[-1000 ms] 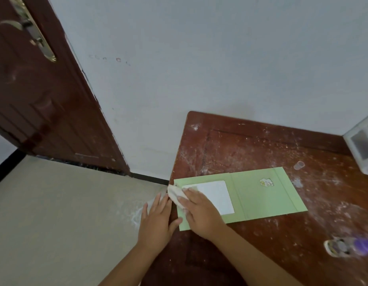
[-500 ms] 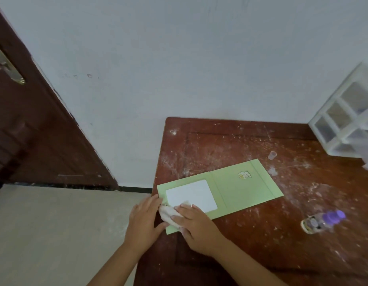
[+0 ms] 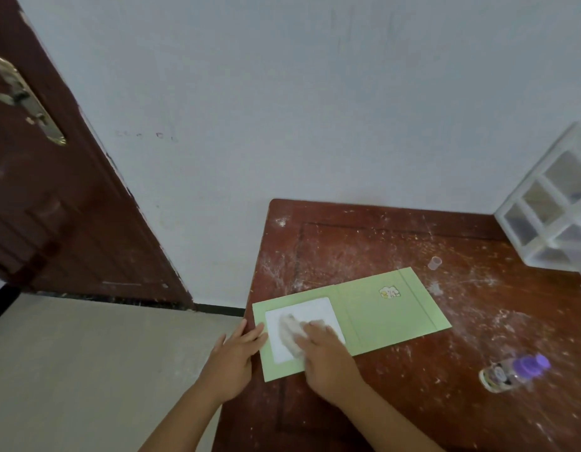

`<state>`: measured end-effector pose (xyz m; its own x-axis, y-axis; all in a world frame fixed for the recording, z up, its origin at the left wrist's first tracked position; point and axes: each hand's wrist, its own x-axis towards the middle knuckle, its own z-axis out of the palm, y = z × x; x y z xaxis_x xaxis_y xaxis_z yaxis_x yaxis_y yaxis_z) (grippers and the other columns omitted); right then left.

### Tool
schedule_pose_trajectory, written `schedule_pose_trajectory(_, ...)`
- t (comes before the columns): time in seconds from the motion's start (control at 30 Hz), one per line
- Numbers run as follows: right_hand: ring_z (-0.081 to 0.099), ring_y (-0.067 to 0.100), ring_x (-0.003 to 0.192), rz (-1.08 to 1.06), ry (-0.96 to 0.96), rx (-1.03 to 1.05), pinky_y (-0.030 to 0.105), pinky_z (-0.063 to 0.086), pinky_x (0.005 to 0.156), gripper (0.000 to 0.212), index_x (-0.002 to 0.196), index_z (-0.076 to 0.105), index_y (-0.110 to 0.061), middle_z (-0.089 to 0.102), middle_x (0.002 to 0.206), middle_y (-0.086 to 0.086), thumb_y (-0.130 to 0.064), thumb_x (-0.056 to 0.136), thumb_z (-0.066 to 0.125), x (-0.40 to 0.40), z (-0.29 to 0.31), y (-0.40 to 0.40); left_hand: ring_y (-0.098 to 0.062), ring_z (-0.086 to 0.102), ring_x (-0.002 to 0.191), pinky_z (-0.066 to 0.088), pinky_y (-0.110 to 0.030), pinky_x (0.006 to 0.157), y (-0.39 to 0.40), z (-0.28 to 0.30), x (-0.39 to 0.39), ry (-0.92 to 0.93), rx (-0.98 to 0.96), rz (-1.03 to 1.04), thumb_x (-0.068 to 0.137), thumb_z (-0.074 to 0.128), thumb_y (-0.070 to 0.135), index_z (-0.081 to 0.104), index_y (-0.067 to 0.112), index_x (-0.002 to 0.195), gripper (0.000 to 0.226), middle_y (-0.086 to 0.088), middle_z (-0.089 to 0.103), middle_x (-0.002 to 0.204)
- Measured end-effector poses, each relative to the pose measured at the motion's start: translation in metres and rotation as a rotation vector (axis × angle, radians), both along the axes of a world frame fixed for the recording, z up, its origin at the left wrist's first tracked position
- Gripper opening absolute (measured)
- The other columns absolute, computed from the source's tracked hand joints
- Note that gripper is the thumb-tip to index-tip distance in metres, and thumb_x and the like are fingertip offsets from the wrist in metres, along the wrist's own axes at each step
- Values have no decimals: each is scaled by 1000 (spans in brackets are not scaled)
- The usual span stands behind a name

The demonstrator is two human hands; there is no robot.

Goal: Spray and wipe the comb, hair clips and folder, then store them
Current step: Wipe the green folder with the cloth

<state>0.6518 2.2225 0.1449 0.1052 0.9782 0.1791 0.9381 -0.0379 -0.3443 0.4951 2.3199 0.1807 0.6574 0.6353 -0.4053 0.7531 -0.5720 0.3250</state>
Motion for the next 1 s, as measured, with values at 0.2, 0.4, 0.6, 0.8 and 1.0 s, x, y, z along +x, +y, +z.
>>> schedule_pose_trajectory(0.2,65,5,91,66,12,-97,22,51,80,43,86,71,-33,69,98,-14,-31,65,33,-40,7,-18,-13,-4,144,1,-41,117,0,-3,0,-40,-10,39,91,27,1,20,34,143,62,13,8,155)
schedule_pose_trajectory(0.4,67,6,87,-29,-57,-71,26,53,76,33,83,71,-33,69,94,-14,-27,53,58,3,9,-37,-11,-2,144,4,-42,117,-8,-2,4,-73,-6,115,97,32,32,27,31,141,45,15,11,154)
schedule_pose_trajectory(0.6,25,16,136,-226,58,-228,28,16,110,49,141,29,-24,27,148,-2,-29,94,15,71,3,-52,-10,-5,144,2,-42,117,-17,-6,4,-64,2,130,83,52,55,20,27,144,75,14,5,155)
schedule_pose_trajectory(0.8,36,26,126,-606,29,-242,32,25,105,48,144,21,-18,37,139,11,-14,97,29,123,10,-18,-10,-5,144,1,-40,117,-17,-4,5,-96,-40,152,83,55,48,18,24,145,76,10,4,155)
schedule_pose_trajectory(1.0,45,29,114,-425,33,-183,34,36,94,50,142,27,-14,46,131,12,-13,92,27,106,-1,34,-11,-4,144,1,-41,117,-18,-6,8,-64,-26,162,84,53,49,14,25,145,76,9,3,156)
